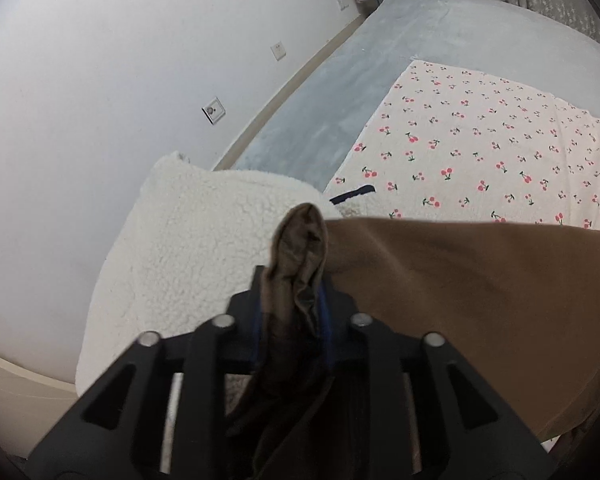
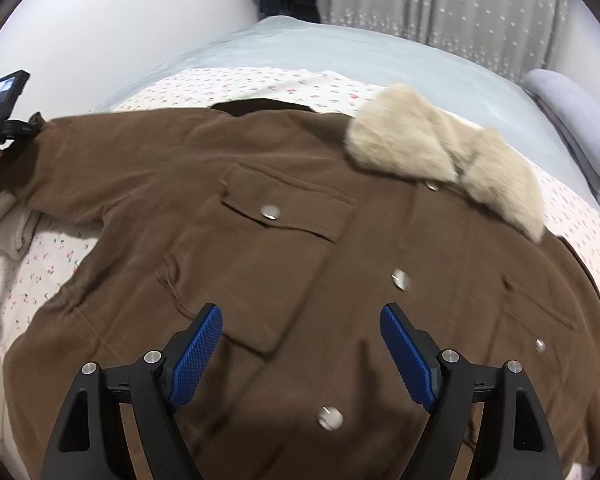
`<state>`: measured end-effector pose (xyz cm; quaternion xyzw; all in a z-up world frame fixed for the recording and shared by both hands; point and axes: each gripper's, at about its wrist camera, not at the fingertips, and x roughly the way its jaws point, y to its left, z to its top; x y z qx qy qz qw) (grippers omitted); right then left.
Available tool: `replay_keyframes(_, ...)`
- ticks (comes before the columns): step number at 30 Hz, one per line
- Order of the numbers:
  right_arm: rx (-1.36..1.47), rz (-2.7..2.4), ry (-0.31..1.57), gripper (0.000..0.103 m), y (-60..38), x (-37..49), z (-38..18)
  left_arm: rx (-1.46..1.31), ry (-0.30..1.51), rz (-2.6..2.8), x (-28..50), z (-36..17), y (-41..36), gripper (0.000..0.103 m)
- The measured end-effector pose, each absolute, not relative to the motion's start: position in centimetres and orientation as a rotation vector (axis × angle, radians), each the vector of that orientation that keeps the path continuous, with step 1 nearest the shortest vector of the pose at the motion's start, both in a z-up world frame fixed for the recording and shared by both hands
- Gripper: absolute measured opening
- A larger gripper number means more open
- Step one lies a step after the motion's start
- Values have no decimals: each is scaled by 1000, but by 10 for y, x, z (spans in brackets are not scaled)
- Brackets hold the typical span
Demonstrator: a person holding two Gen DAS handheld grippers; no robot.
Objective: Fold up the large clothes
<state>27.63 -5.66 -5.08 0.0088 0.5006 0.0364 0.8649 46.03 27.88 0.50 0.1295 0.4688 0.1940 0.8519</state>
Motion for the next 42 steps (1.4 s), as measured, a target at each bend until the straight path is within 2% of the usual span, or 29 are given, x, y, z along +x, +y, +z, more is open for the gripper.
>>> replay_keyframes(2,9,84,1045,83,-56,281,-51,308,946,384,453,12,267,64)
replay_keyframes(4,7,73,1035,83,-60,285,-51,318,899,356,447,21,260,74)
replay_keyframes(10,82,23,1031,83,-83,293,-49,284,850,153,424,40,211,79)
replay_keyframes(16,115,-9,1037,83,-108,262,-38,247,907,-140,380,18,151,80)
replay_keyframes(22,106,-73,1034,83,-141,197,-18,255,958,-294,309,-5,127,84)
replay_keyframes(27,75,-141,1034,83,-170,117,-4,274,970,-372,234,-15,129,84)
replay_keyframes(33,102,-194,1055,84,-196,19,-4,228,1006,-453,165,-37,166,84)
replay_keyframes(42,279,-188,1133,84,-222,-91,-38,-19,1061,-488,117,-67,229,84)
